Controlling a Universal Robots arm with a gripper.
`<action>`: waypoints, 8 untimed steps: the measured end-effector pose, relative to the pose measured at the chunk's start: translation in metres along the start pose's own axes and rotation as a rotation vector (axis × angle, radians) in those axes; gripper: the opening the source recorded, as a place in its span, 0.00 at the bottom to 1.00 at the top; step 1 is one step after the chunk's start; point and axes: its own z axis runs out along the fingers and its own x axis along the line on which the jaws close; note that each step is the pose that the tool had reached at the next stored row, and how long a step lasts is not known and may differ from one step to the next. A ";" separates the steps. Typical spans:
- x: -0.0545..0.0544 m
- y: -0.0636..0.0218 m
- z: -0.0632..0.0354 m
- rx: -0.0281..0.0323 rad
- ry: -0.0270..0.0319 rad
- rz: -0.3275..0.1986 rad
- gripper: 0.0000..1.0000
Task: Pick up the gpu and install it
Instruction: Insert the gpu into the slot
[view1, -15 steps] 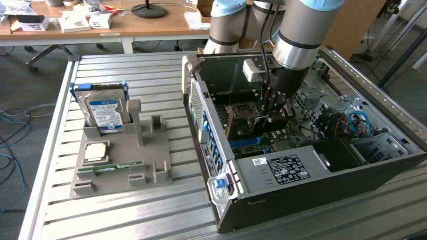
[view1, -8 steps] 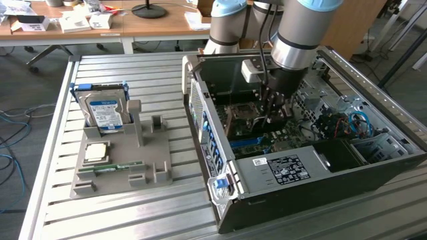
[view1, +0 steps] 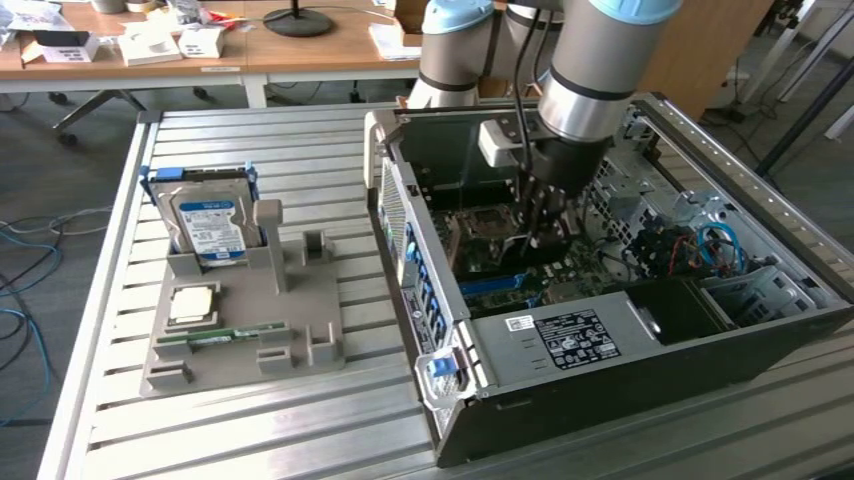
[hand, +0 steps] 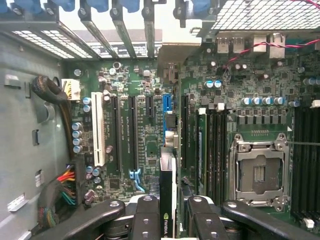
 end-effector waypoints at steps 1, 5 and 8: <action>0.001 -0.0001 0.0000 0.0000 0.0000 0.000 0.26; 0.003 0.0003 0.0000 0.0001 -0.0001 0.000 0.26; 0.003 0.0026 0.0000 0.0001 -0.0001 0.000 0.26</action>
